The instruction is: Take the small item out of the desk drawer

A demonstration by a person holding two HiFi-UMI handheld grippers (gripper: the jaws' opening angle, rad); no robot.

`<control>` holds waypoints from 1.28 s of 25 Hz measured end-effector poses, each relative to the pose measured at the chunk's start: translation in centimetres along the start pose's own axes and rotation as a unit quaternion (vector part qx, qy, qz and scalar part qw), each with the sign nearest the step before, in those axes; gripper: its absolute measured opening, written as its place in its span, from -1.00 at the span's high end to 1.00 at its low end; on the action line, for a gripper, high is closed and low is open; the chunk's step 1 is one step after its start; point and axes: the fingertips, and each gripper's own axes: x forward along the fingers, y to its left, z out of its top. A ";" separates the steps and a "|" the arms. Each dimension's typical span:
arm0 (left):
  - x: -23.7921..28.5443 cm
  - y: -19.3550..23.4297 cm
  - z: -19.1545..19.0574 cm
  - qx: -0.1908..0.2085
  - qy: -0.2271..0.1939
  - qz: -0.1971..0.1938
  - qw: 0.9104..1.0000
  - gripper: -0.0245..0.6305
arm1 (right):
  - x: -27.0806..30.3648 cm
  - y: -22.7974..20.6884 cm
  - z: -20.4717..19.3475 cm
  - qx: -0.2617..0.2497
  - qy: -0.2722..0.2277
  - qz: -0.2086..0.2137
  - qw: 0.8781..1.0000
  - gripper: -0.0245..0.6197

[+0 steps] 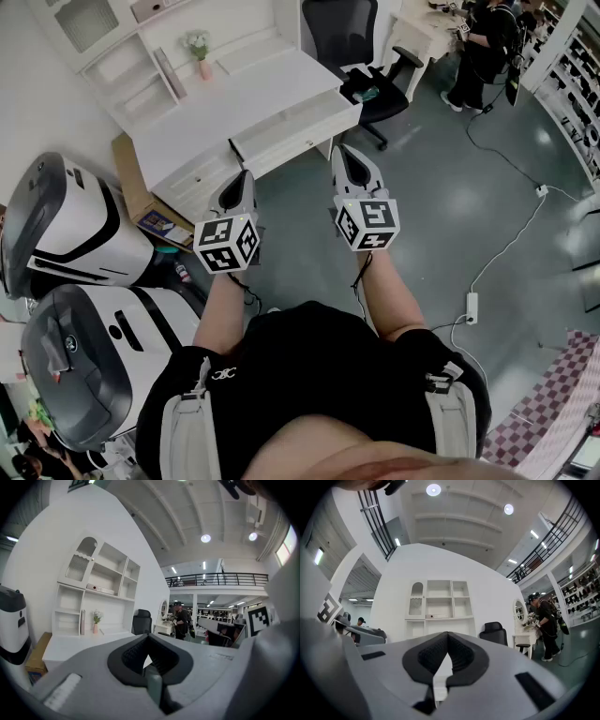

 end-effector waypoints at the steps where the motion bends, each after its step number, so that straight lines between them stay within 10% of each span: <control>1: 0.0 -0.4 -0.1 0.000 0.001 0.000 1.000 0.88 | -0.2 -0.2 0.0 0.006 -0.002 0.005 1.000 0.93; 32: 3.9 -6.8 -3.2 -0.006 -0.005 -0.004 1.000 0.88 | -1.3 -5.7 -2.2 0.004 0.010 0.027 1.000 0.93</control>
